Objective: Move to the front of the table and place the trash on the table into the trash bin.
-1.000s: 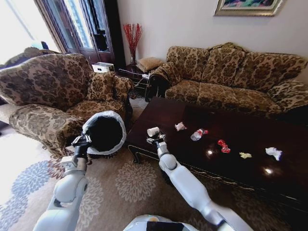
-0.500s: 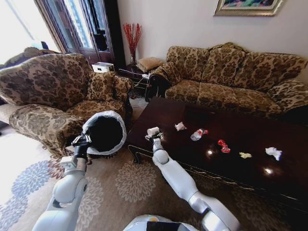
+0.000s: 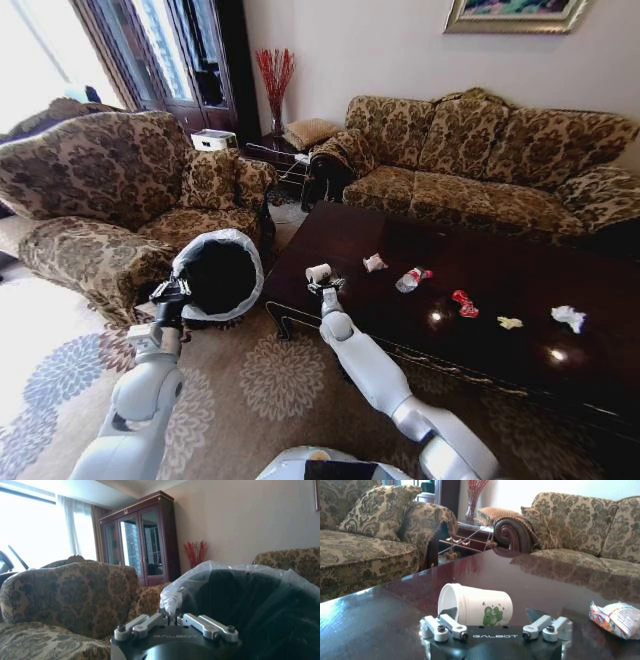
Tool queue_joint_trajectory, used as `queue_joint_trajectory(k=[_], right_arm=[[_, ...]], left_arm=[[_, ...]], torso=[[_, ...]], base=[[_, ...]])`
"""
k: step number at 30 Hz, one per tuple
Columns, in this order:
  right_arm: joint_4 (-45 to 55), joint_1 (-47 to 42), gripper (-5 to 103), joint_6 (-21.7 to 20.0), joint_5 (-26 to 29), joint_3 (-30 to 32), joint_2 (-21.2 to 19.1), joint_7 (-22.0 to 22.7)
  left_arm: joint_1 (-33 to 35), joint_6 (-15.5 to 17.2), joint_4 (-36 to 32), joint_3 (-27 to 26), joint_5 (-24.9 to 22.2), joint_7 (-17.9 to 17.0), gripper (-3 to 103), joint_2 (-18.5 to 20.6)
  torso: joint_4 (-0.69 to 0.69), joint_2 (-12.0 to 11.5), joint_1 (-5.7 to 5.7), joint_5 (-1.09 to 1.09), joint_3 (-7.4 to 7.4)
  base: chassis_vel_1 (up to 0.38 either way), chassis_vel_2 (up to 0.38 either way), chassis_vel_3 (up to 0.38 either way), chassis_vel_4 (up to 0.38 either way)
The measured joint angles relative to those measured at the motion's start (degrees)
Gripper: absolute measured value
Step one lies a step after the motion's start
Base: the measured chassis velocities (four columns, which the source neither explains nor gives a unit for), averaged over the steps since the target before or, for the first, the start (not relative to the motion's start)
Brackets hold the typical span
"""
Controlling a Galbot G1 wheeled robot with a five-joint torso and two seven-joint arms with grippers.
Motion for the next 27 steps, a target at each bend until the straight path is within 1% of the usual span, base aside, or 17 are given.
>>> queue_joint_trajectory(k=[2, 3, 6, 7, 8, 9, 10, 11, 13, 14, 17, 19, 22, 23, 24, 25, 27], right_arm=[[-0.56, 0.32, 80, 0.28, 0.01, 0.12, 0.21, -0.30], [-0.56, 0.32, 80, 0.28, 0.01, 0.12, 0.21, -0.30], [-0.65, 0.40, 64, 0.38, 0.00, 0.23, 0.21, -0.30], [-0.65, 0.40, 64, 0.38, 0.00, 0.23, 0.21, -0.30], [-0.65, 0.39, 59, 0.43, -0.02, 0.28, 0.15, -0.23], [-0.65, 0.36, 59, 0.44, -0.03, 0.28, 0.04, -0.19], [-0.65, 0.33, 53, 0.44, -0.04, 0.28, -0.05, -0.15], [-0.65, 0.33, 53, 0.44, -0.04, 0.28, -0.05, -0.15], [-0.54, 0.21, 42, 0.46, -0.05, 0.32, -0.30, -0.02], [-0.54, 0.21, 42, 0.46, -0.05, 0.32, -0.30, -0.02], [-0.28, 0.03, 26, 0.46, -0.09, 0.54, -0.49, 0.40], [-0.22, 0.00, 26, 0.46, -0.13, 0.60, -0.51, 0.49], [1.06, -0.36, 10, 0.45, -0.41, 0.89, -1.15, 1.11], [1.06, -0.36, 10, 0.45, -0.41, 0.89, -1.15, 1.11], [1.99, -0.52, 4, 0.43, -0.42, 1.07, -1.61, 1.33], [3.18, -0.71, 2, 0.44, -0.45, 1.39, -2.21, 1.86], [4.27, -0.95, 1, 0.59, -0.50, 1.70, -2.65, 2.49]], left_arm=[[0.17, -0.10, -0.02, -0.15, 0.00, 0.00, 4, 0.02], [0.17, -0.10, -0.02, -0.15, 0.00, 0.00, 4, 0.02], [0.47, -0.39, -0.09, -0.31, 0.00, 0.01, 4, 0.01], [0.47, -0.39, -0.09, -0.31, 0.00, 0.01, 4, 0.01], [0.55, -0.54, -0.09, -0.33, 0.01, 0.01, 4, -0.02], [0.63, -0.65, -0.09, -0.34, 0.03, 0.01, 4, -0.06], [0.65, -0.69, -0.09, -0.34, 0.04, 0.01, 4, -0.08], [0.65, -0.69, -0.09, -0.34, 0.04, 0.01, 4, -0.08], [0.66, -0.74, -0.09, -0.35, 0.06, 0.02, 4, -0.10], [0.66, -0.74, -0.09, -0.35, 0.06, 0.02, 4, -0.10], [0.61, -0.76, -0.10, -0.35, 0.06, 0.02, 4, -0.08], [0.59, -0.76, -0.10, -0.35, 0.06, 0.02, 4, -0.07], [0.39, -0.76, -0.11, -0.34, 0.05, 0.02, 4, 0.02], [0.39, -0.76, -0.11, -0.34, 0.05, 0.02, 4, 0.02], [0.26, -0.76, -0.11, -0.30, 0.02, 0.02, 4, 0.05], [0.12, -0.76, -0.11, -0.21, 0.02, 0.02, 4, 0.09], [-0.01, -0.72, -0.12, -0.09, 0.00, 0.05, 4, 0.12]], torso=[[0.00, 0.00, 0.00, 0.00, 0.00], [0.00, 0.00, 0.00, 0.00, 0.00], [0.00, 0.00, 0.00, 0.00, 0.00], [0.00, 0.00, 0.00, 0.00, 0.00], [0.00, 0.00, 0.00, 0.00, 0.00], [0.00, 0.00, 0.00, 0.00, 0.00], [0.00, 0.00, 0.00, 0.00, 0.00], [0.00, 0.00, 0.00, 0.00, 0.00], [0.00, 0.00, 0.00, 0.00, 0.00], [0.00, 0.00, 0.00, 0.00, 0.00], [0.00, 0.00, 0.00, 0.00, 0.00], [0.00, 0.00, 0.00, 0.00, 0.00], [0.01, 0.00, 0.00, 0.00, 0.00], [0.01, 0.00, 0.00, 0.00, 0.00], [0.01, 0.00, 0.00, 0.00, 0.00], [0.00, 0.00, 0.00, 0.00, 0.00], [0.00, 0.00, 0.00, 0.00, 0.00]], base=[[0.000, 0.000, 0.000, 0.000], [0.000, 0.000, 0.000, 0.000], [0.000, 0.000, 0.000, 0.000], [0.000, 0.000, 0.000, 0.000], [0.000, 0.000, 0.000, 0.000], [0.000, 0.000, 0.000, 0.000], [0.000, 0.000, 0.000, 0.000], [0.000, 0.000, 0.000, 0.000], [0.000, 0.000, 0.000, 0.000], [0.000, 0.000, 0.000, 0.000], [0.000, 0.000, 0.000, 0.000], [0.000, 0.000, 0.000, 0.000], [0.000, 0.000, 0.000, 0.000], [0.000, 0.000, 0.000, 0.000], [0.000, 0.000, 0.000, 0.000], [0.000, 0.000, 0.000, 0.000], [0.000, 0.000, 0.000, 0.000]])
